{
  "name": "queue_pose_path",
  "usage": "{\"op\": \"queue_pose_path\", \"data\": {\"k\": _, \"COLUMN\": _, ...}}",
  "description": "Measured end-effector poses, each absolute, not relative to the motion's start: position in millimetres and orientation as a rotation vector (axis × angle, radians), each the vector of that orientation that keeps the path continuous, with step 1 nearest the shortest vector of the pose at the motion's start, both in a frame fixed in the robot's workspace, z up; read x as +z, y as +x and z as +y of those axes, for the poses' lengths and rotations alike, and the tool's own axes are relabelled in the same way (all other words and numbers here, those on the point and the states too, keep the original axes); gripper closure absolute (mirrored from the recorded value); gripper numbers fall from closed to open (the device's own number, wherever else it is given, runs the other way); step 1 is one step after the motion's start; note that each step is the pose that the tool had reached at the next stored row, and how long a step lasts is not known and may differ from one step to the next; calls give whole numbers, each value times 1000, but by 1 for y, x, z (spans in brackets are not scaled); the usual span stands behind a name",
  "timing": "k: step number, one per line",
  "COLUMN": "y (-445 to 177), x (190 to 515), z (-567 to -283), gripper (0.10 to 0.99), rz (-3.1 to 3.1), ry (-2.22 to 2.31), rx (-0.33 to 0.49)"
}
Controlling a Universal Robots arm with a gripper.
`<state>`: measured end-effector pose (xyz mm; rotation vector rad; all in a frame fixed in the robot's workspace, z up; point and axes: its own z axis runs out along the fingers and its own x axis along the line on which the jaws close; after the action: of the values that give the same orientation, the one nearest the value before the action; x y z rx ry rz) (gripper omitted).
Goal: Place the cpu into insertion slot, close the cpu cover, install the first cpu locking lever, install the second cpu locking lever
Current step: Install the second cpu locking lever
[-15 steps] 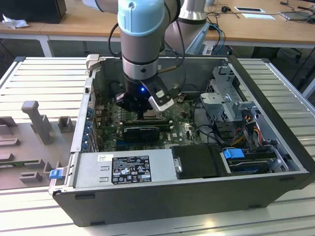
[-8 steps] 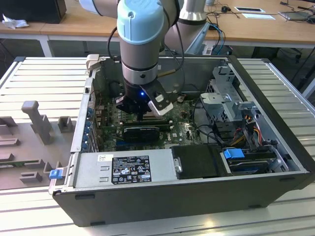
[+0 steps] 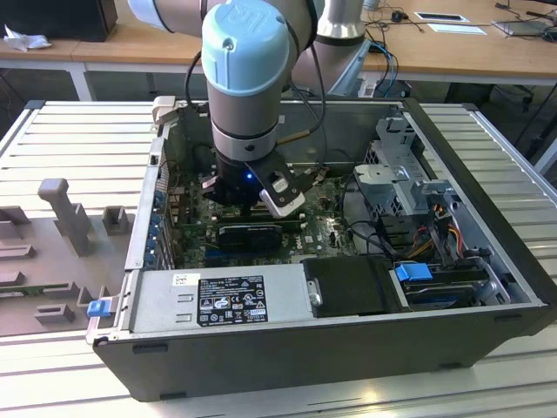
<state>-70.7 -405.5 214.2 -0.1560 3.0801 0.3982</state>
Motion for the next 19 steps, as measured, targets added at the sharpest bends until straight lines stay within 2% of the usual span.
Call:
{"op": "queue_pose_path", "data": {"k": 14, "y": -76, "x": 200, "z": -406, "gripper": 980, "rz": 3065, "ry": -155, "rx": 476}}
{"op": "queue_pose_path", "data": {"k": 15, "y": -76, "x": 199, "z": -406, "gripper": 980, "rz": 3063, "ry": -155, "rx": 489}}
{"op": "queue_pose_path", "data": {"k": 16, "y": -77, "x": 197, "z": -406, "gripper": 980, "rz": 3047, "ry": -153, "rx": 564}}
{"op": "queue_pose_path", "data": {"k": 19, "y": -80, "x": 219, "z": -405, "gripper": 980, "rz": 3045, "ry": -153, "rx": 573}}
